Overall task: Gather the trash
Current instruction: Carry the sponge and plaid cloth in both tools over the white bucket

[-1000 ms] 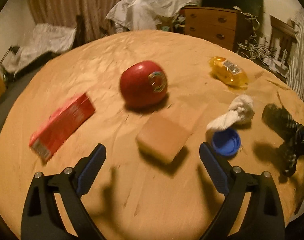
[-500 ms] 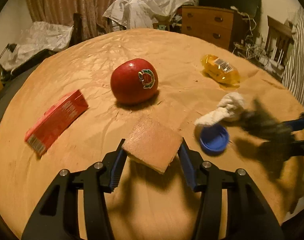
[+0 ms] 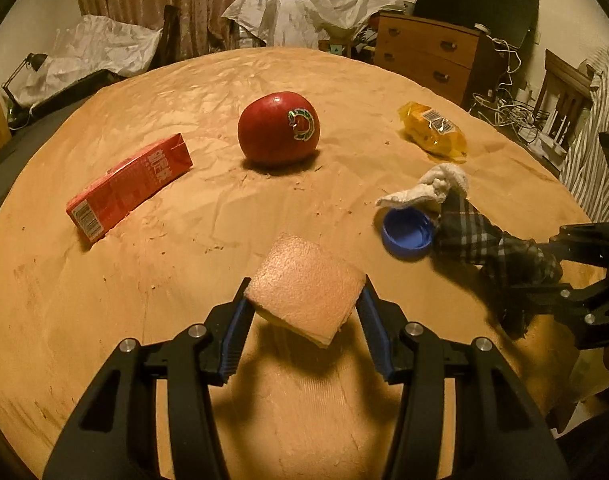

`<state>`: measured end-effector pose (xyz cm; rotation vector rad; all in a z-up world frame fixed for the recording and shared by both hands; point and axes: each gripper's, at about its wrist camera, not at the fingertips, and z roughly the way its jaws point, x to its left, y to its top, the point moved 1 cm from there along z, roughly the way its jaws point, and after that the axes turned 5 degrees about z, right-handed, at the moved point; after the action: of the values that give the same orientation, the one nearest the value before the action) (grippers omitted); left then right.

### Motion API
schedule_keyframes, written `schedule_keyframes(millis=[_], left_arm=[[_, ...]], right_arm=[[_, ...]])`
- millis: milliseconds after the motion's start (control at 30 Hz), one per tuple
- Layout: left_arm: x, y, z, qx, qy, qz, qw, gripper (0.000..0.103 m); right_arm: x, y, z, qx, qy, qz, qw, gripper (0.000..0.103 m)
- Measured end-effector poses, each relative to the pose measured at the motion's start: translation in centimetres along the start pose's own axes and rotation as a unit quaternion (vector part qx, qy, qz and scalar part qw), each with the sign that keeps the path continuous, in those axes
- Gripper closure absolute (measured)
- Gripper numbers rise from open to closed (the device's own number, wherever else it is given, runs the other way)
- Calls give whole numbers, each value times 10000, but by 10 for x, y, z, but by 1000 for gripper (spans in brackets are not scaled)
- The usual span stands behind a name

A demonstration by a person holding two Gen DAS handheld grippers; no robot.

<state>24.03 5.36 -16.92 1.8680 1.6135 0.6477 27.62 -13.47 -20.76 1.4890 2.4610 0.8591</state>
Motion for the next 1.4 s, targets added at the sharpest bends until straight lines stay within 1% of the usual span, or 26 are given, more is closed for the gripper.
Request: schedule_keyframes(millis=[33,133,200,333,433,600,700,767,1067,1233,1400], left_arm=[[0,-1,-1,-10,13,-16,10000,54],[-3,-2,-3,-47,122,-61,9999,54],[-5,-4,-6,-86,179,-139,9997,54],[-14,-7,-26,-294,425,-169,9985,54],[-23,-7,-46,-518,685,-118,9962,54],[-27,-1,-82,-841,942,-255,9917,54],[-30,2,-101,-1019,1027,-304,9890,54],[-32,4,-111,-1111,1068,-310,9876,54],[-39,14,-163,-1605,1065,-522,9799,54],[-45,15,-184,-1856,1086,-535,9751,54],[-48,16,-191,-1936,1128,-569,9729,54]], right_arm=[[1,-2,0,10,-36,-19,10000,57],[6,-8,4,-23,-230,-114,9997,61],[11,-14,4,-142,-384,-155,9990,62],[14,-22,-5,-434,-451,-13,9980,64],[22,-25,-24,-801,-510,65,9955,65],[34,-23,-61,-1410,-546,199,9883,65],[43,-21,-85,-1755,-639,187,9822,64],[49,-20,-102,-1970,-699,179,9778,64],[74,-29,-156,-2606,-794,179,9620,64],[86,-40,-179,-2835,-821,190,9553,64],[94,-47,-194,-2955,-850,205,9513,64]])
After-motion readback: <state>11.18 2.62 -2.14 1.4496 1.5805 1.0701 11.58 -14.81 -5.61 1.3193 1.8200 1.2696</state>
